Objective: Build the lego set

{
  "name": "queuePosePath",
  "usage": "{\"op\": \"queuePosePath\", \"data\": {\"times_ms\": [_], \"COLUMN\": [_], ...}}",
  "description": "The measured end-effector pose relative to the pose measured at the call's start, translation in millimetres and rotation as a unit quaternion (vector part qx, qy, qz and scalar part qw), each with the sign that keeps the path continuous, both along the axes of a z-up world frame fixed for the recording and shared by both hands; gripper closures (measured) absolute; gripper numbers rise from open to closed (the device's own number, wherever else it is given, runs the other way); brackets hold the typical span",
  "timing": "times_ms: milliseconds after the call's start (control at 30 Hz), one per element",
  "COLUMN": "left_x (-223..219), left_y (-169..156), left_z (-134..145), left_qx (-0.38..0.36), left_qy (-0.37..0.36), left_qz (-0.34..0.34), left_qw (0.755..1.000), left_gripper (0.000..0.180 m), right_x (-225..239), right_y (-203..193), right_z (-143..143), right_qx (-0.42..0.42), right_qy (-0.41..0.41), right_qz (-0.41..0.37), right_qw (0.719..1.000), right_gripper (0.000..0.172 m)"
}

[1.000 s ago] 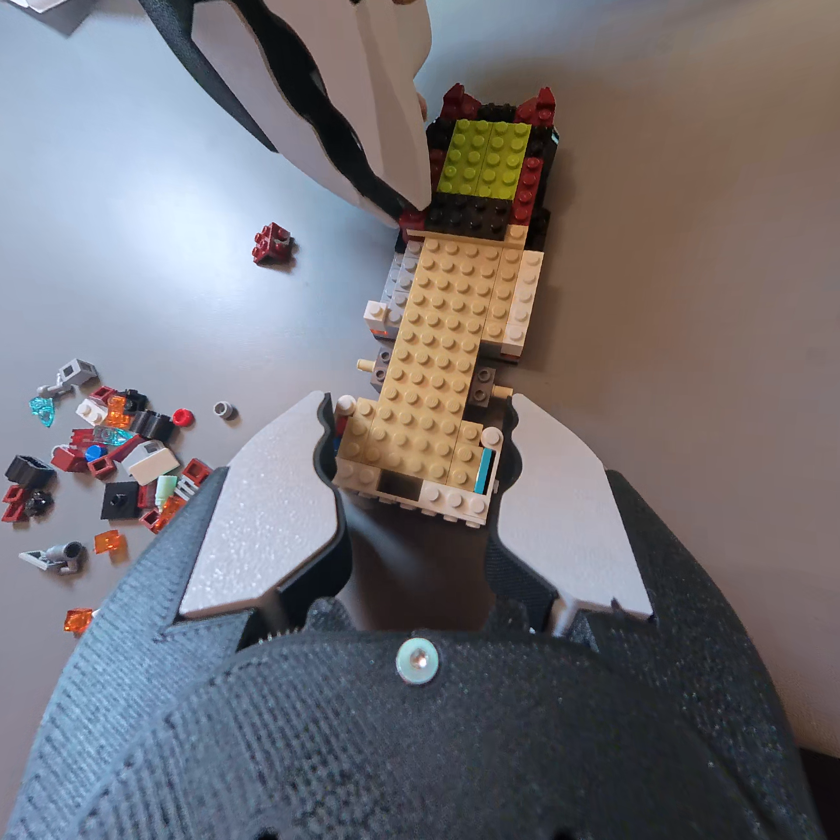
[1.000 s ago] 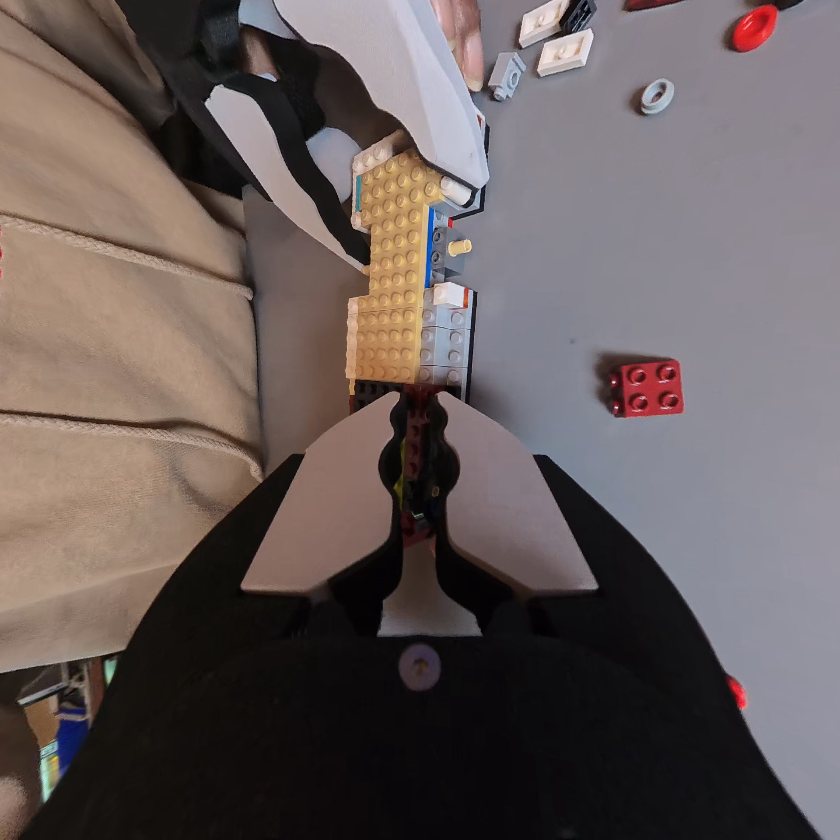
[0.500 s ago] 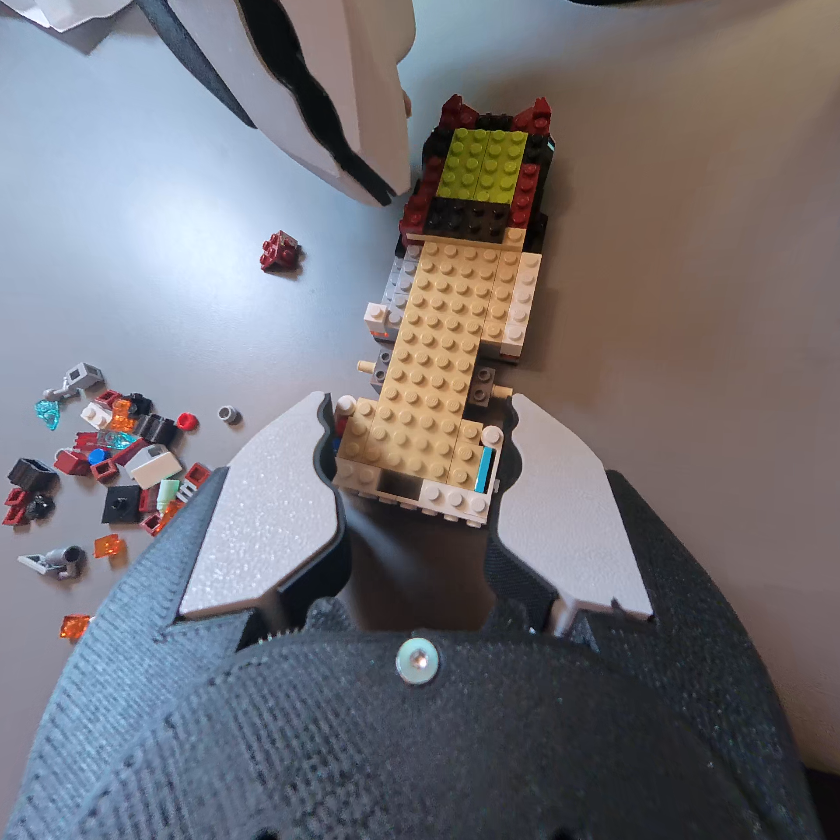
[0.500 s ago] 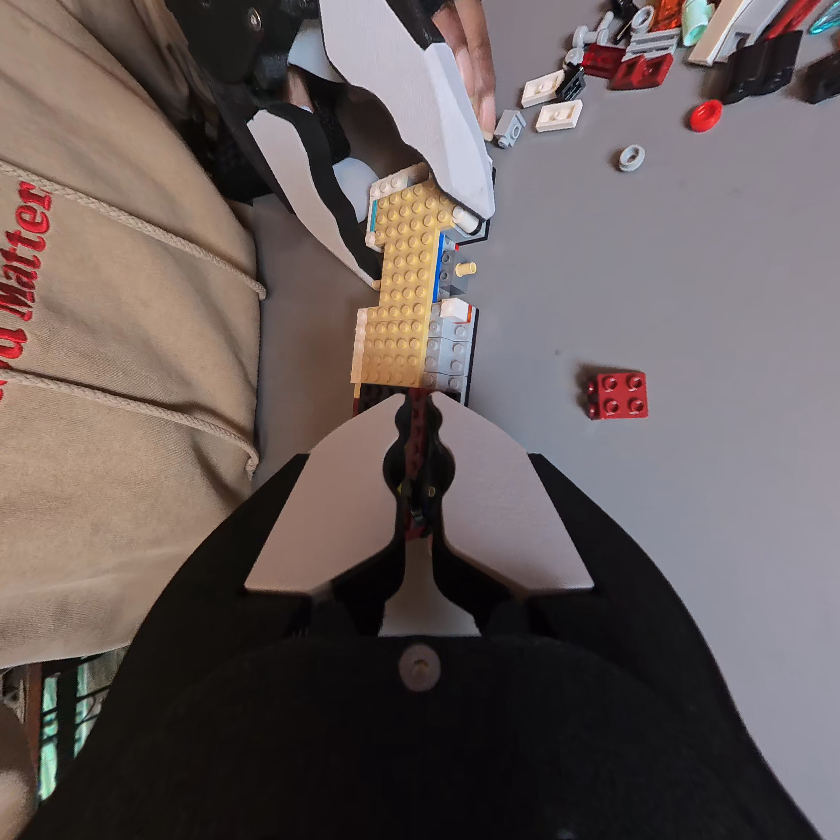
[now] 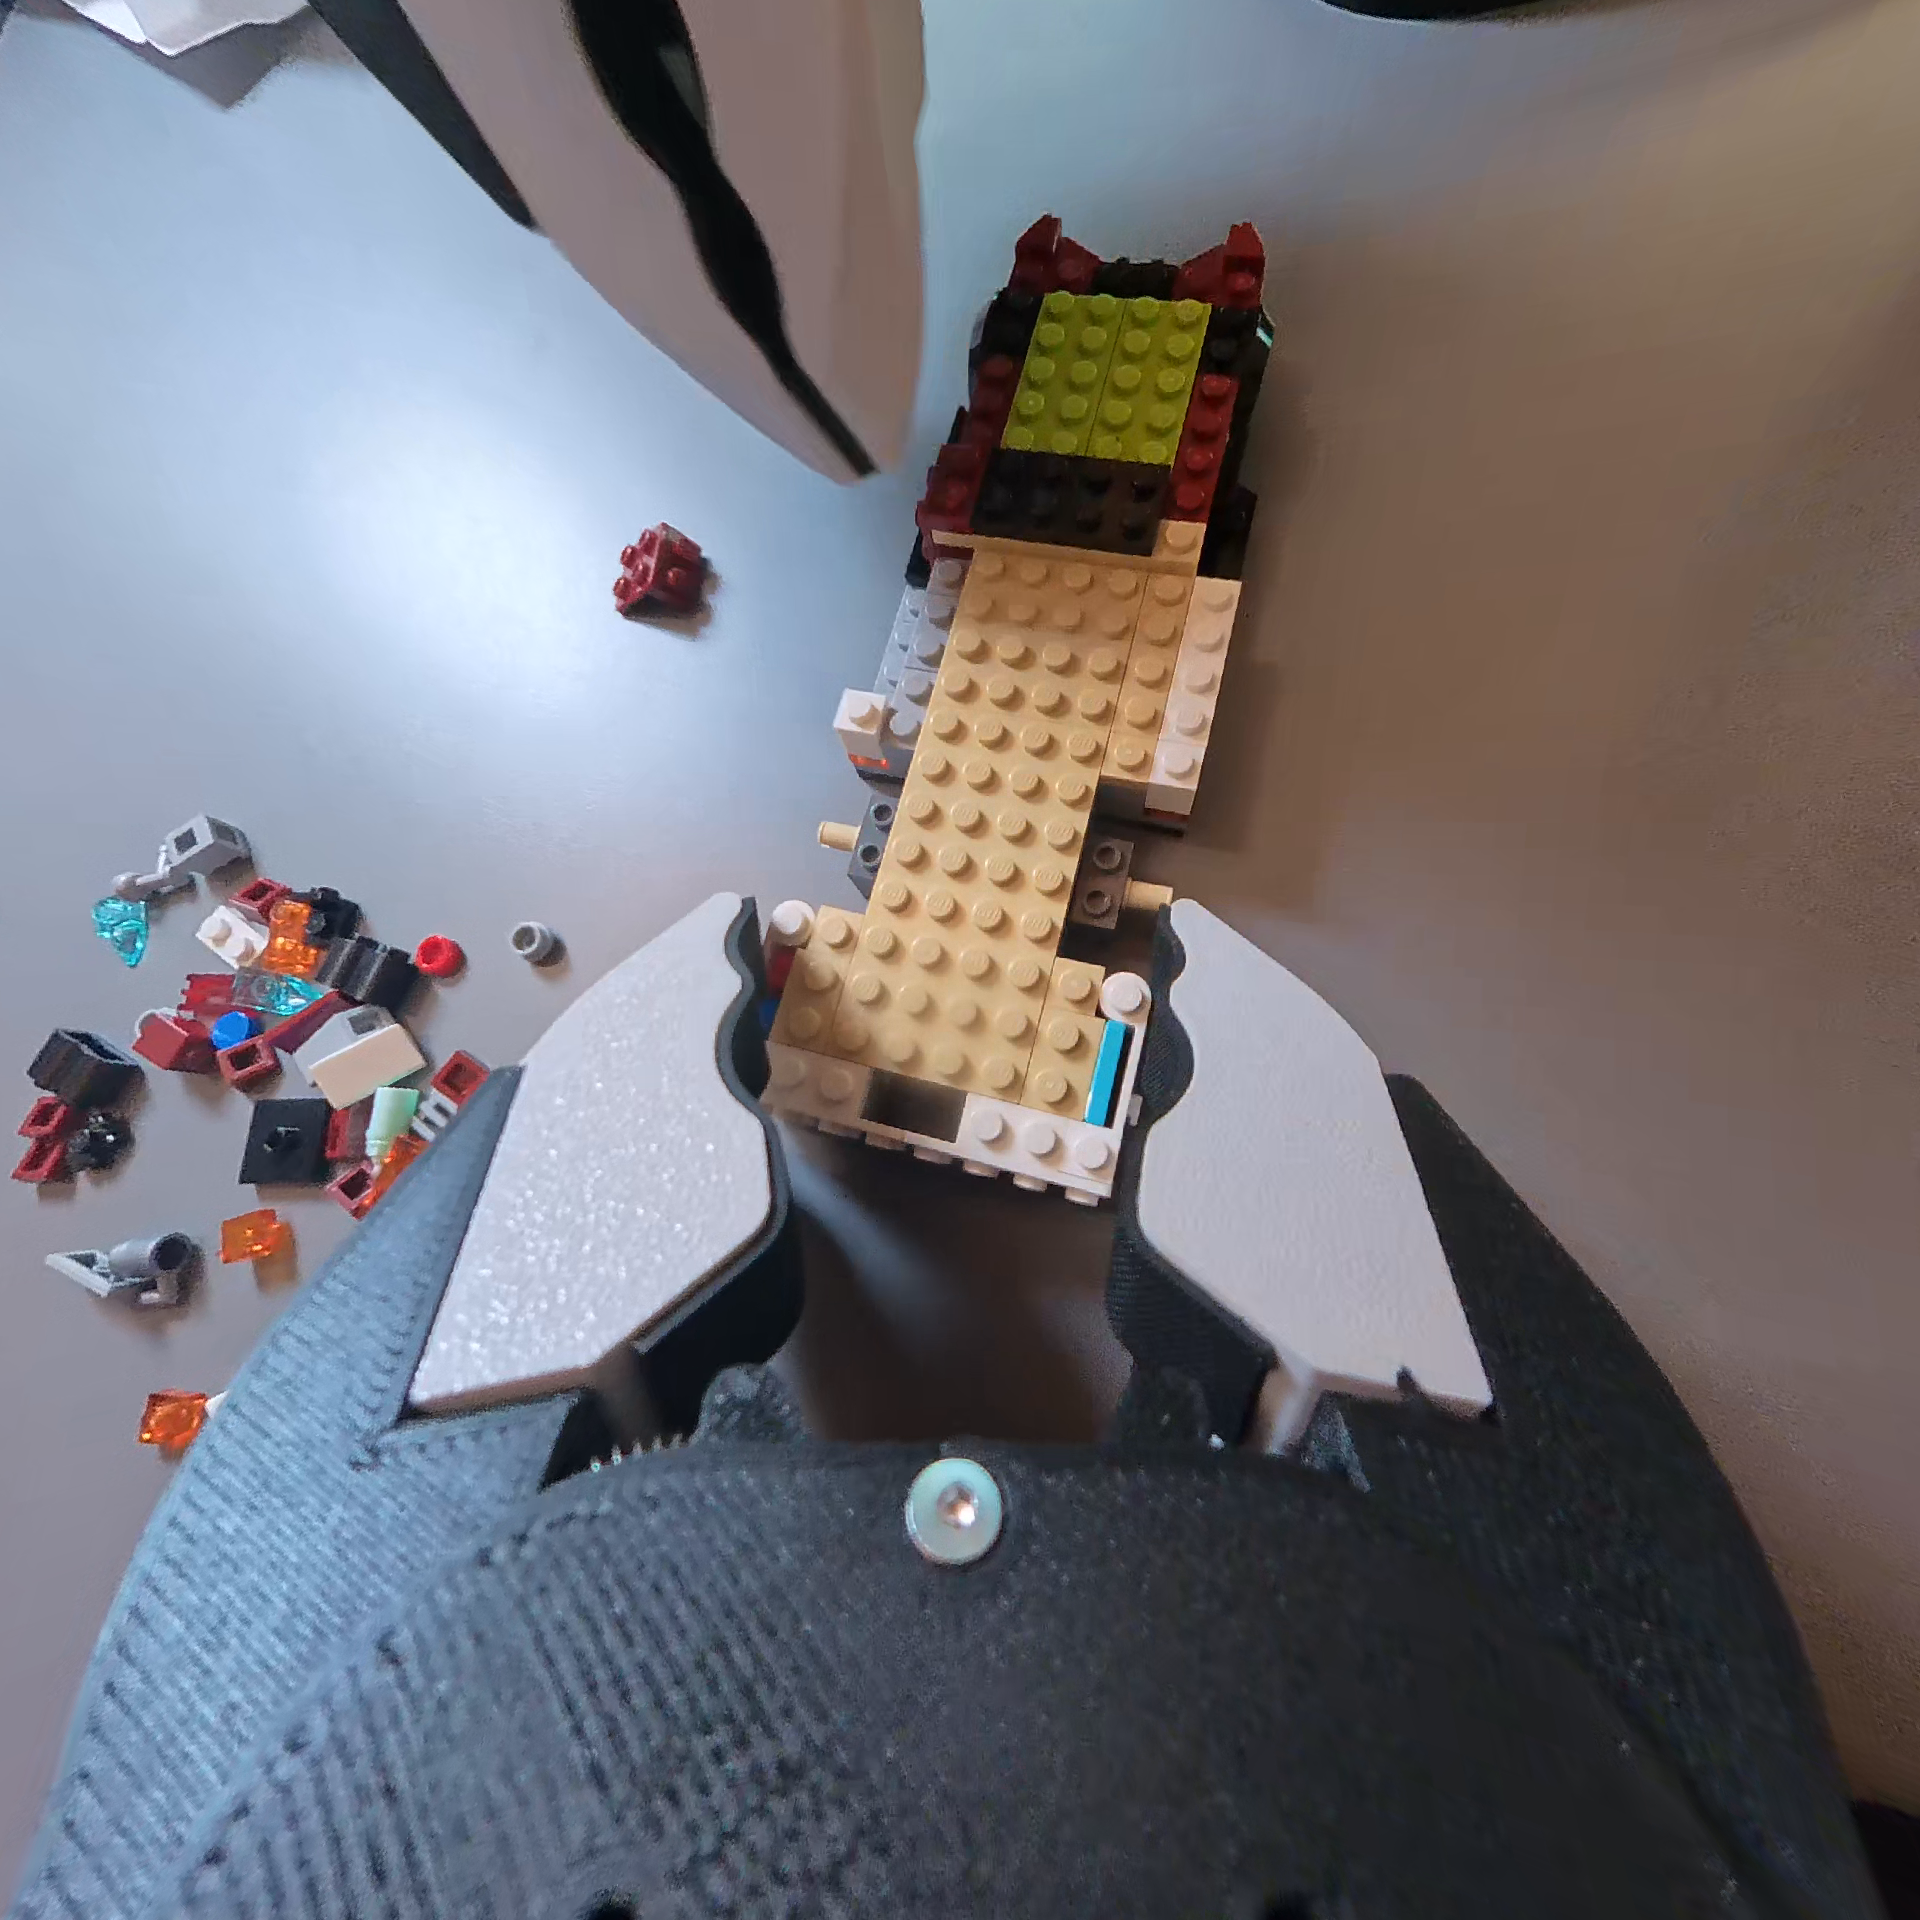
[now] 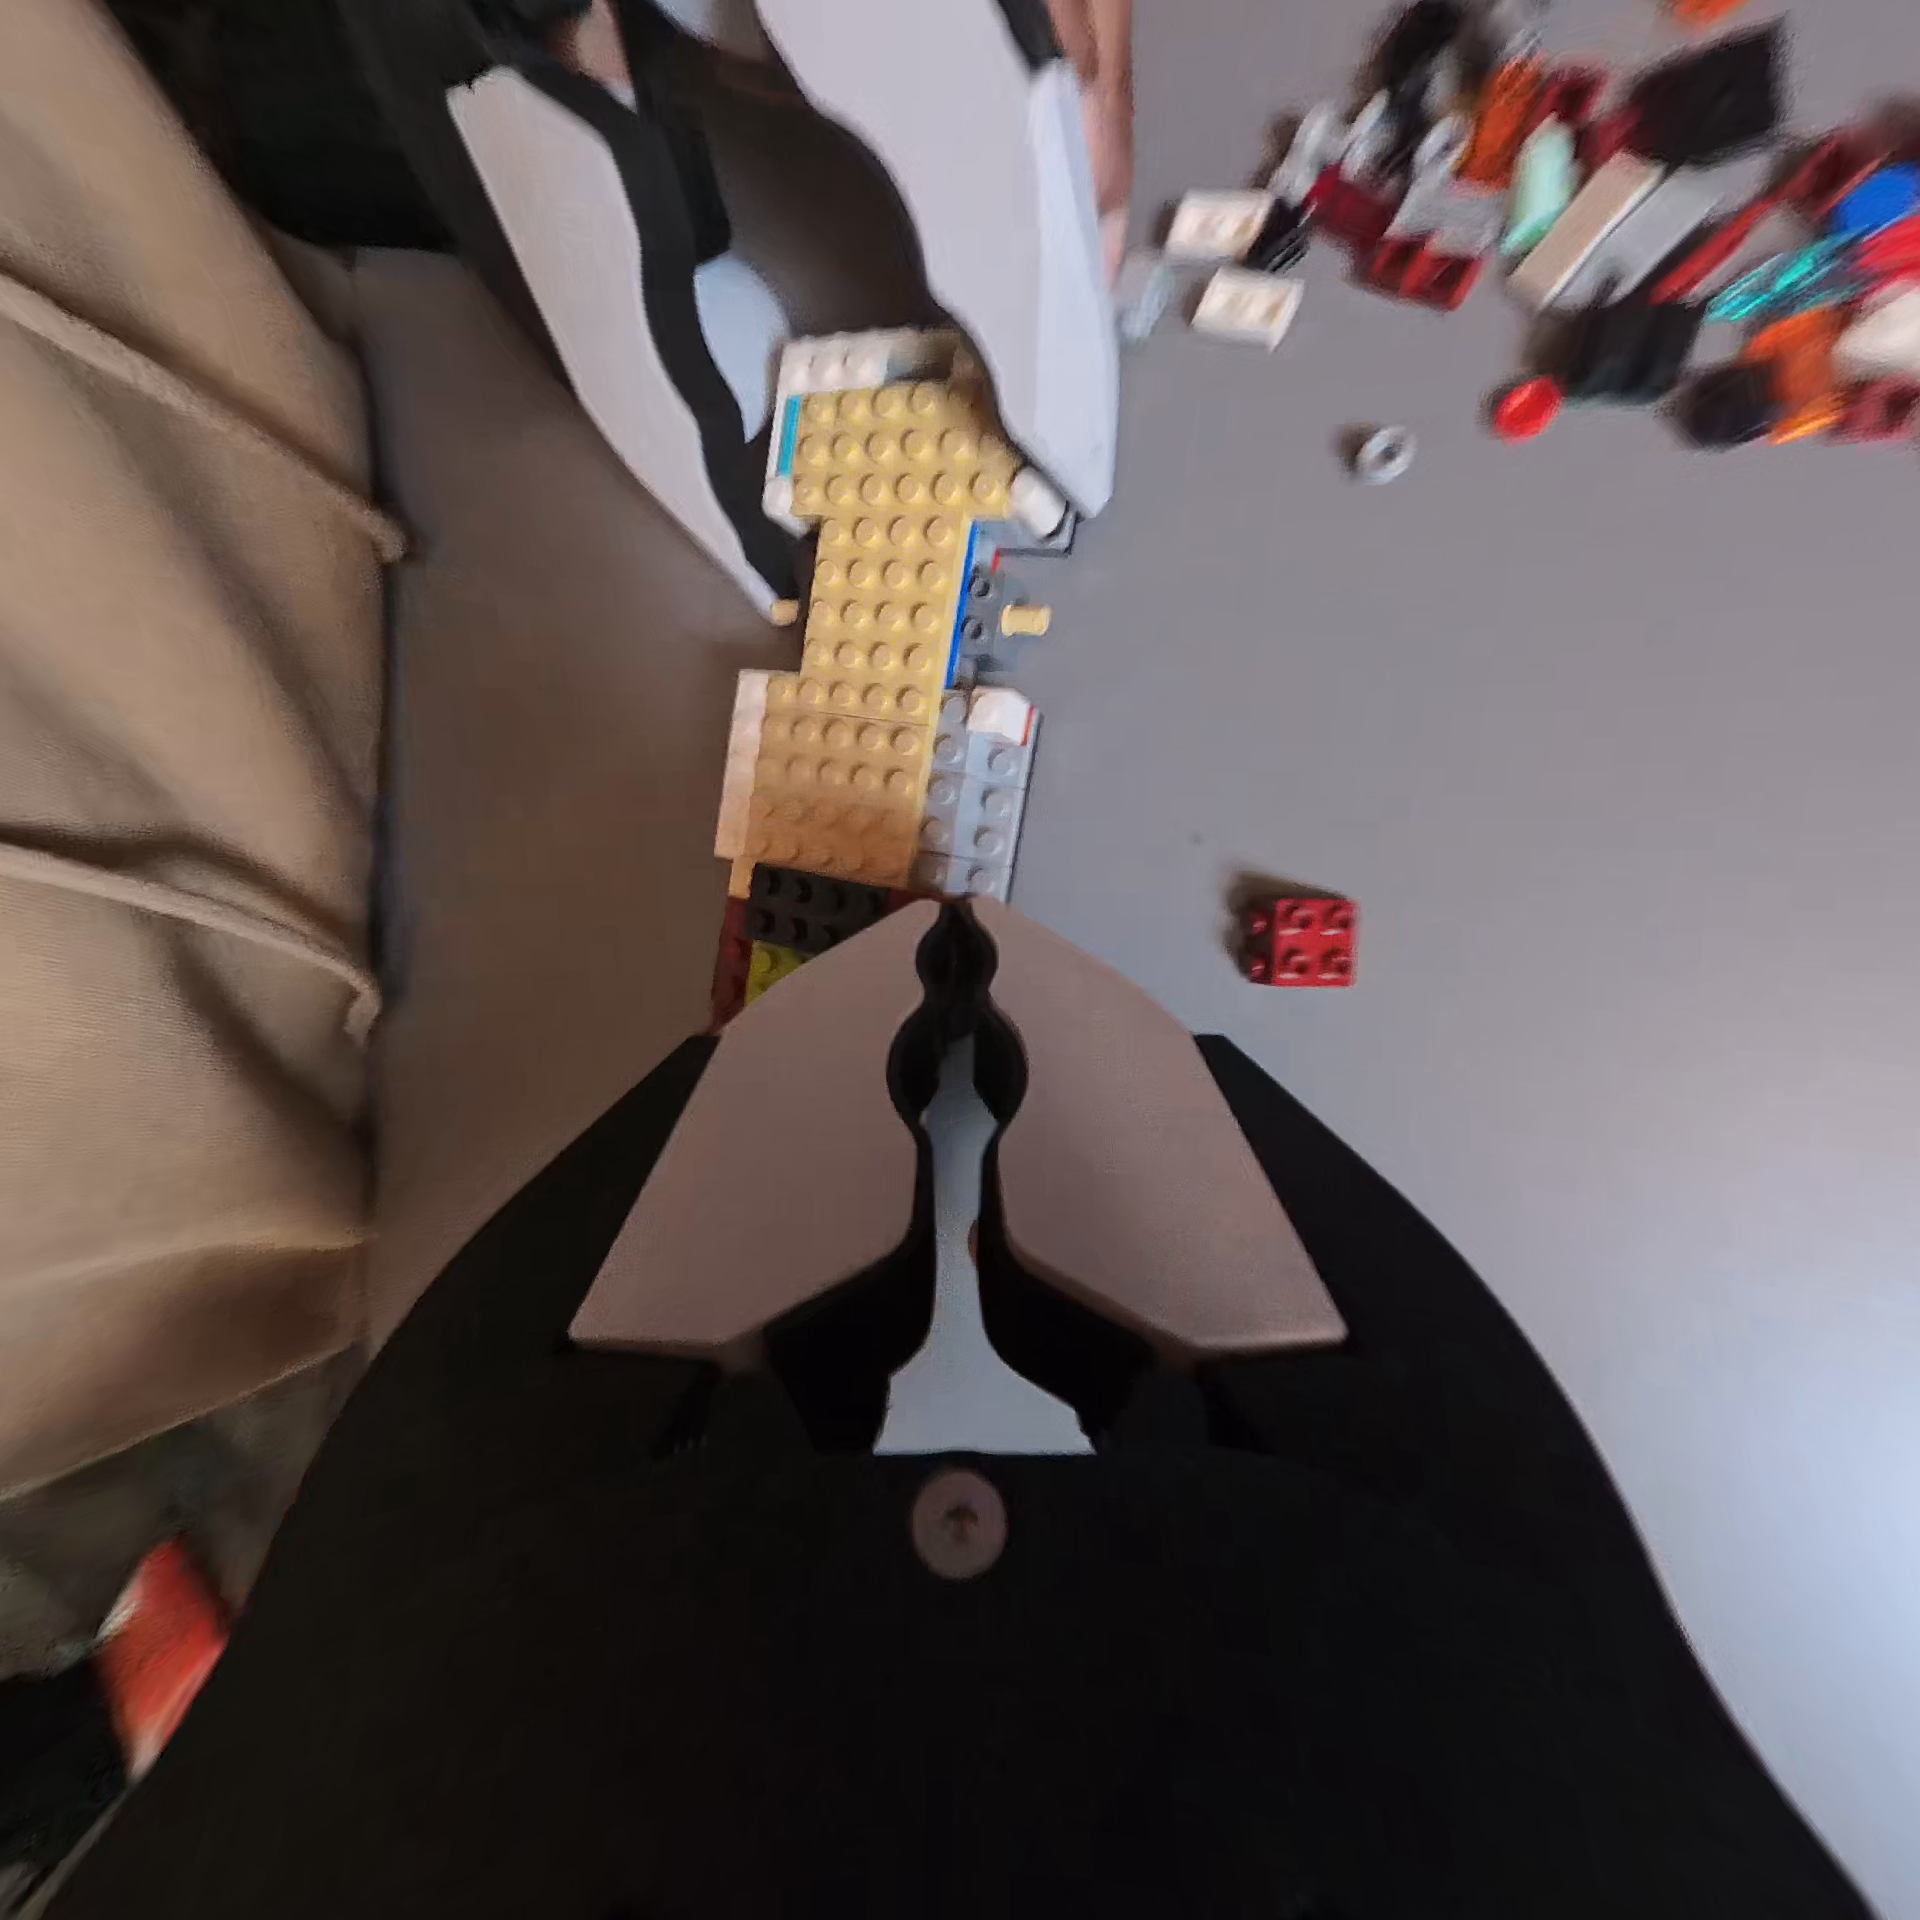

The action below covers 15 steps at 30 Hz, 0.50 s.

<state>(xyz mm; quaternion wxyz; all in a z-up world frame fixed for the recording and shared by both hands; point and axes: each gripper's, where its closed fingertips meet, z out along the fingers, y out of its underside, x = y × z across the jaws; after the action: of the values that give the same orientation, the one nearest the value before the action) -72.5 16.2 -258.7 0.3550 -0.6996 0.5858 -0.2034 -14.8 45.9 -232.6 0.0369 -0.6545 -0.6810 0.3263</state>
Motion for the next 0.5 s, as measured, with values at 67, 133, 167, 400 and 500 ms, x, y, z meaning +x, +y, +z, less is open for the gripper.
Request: {"op": "queuePosePath", "data": {"times_ms": [67,133,167,400,500], "left_x": [-1,-1,-2,-2,-3], "left_y": [3,6,8,13,14], "left_z": [0,0,0,0,0], "left_qx": [0.0,0.001,0.001,0.003,0.002], "left_qy": [0.0,0.0,-0.001,-0.003,0.0], "left_qz": [0.01,0.023,0.028,0.047,0.058], "left_qw": [1.0,1.0,1.0,0.999,0.998], "left_gripper": [0.109,0.109,0.109,0.109,0.109], "right_x": [-7,-6,-5,-3,-3], "right_y": [25,49,53,56,56], "right_z": [12,12,9,-24,-27], "right_qx": [0.059,0.148,0.175,0.214,0.205], "right_qy": [0.032,0.032,0.027,-0.043,-0.052], "right_qz": [-0.042,-0.053,-0.045,0.005,0.002], "right_qw": [0.997,0.987,0.983,0.976,0.977], "right_gripper": [0.166,0.159,0.155,0.15,0.16]}}
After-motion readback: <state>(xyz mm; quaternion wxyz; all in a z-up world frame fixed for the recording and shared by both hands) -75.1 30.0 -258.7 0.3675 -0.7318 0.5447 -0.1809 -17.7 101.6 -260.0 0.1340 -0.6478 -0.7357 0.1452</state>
